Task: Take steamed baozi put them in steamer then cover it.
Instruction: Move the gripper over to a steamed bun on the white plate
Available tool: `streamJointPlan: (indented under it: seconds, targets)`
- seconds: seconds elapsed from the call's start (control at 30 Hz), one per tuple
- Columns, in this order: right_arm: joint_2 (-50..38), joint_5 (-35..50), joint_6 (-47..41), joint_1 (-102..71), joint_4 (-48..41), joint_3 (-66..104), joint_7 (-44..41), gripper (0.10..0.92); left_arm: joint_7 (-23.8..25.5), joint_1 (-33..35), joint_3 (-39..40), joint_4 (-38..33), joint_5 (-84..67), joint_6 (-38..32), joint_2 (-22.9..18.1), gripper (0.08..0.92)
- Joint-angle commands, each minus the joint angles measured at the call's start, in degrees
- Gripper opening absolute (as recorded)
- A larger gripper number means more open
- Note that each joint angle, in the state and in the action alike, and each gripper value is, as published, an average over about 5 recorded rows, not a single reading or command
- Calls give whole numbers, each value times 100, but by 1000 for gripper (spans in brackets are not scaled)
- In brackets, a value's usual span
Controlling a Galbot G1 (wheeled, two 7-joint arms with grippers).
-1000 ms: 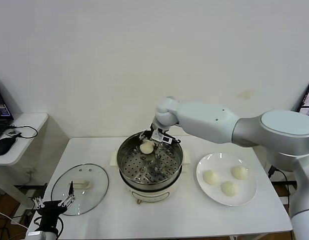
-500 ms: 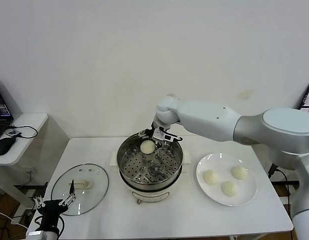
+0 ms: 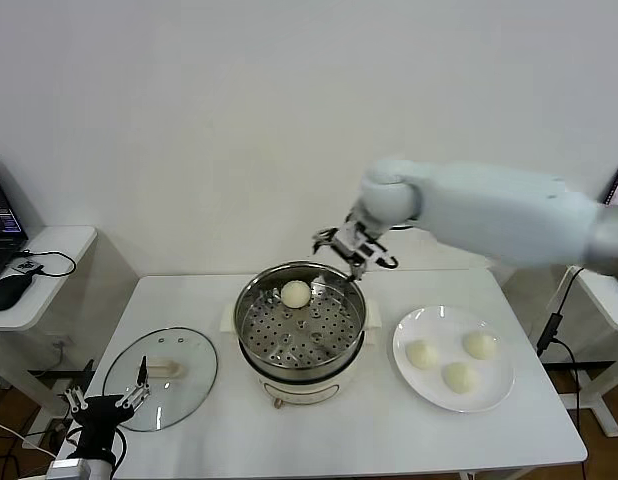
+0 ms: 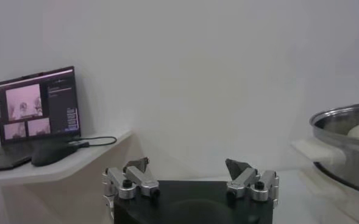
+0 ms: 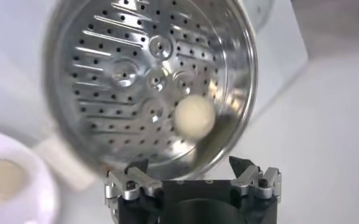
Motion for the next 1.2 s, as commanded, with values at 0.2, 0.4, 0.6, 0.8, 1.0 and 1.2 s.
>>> streamJointPlan:
  seconds: [0.2,0.4,0.6,0.8,1.0,1.2]
  targets:
    - [-2359,-176,-1408,-631,1320,134,-217,823,7,-16,-25,47,5,19,161,823]
    - [-2315,-688,-1123,-1235,998,212,-330,823,10,-51,-75,138,1,29,242,823]
    - [-2111,-940,-998,-1959,658,551,-342,823,13,-68,-96,205,1,38,270,823]
    - [-1941,-1292,-925,-2618,336,1031,-286,823,12,-57,-134,232,-2,37,261,823]
    - [-1753,-1586,-725,-3321,-81,1587,-204,823,12,-45,-185,242,3,38,276,823]
    - [-1493,-1652,-623,-3845,-492,2021,-52,823,11,-42,-215,256,11,39,275,823]
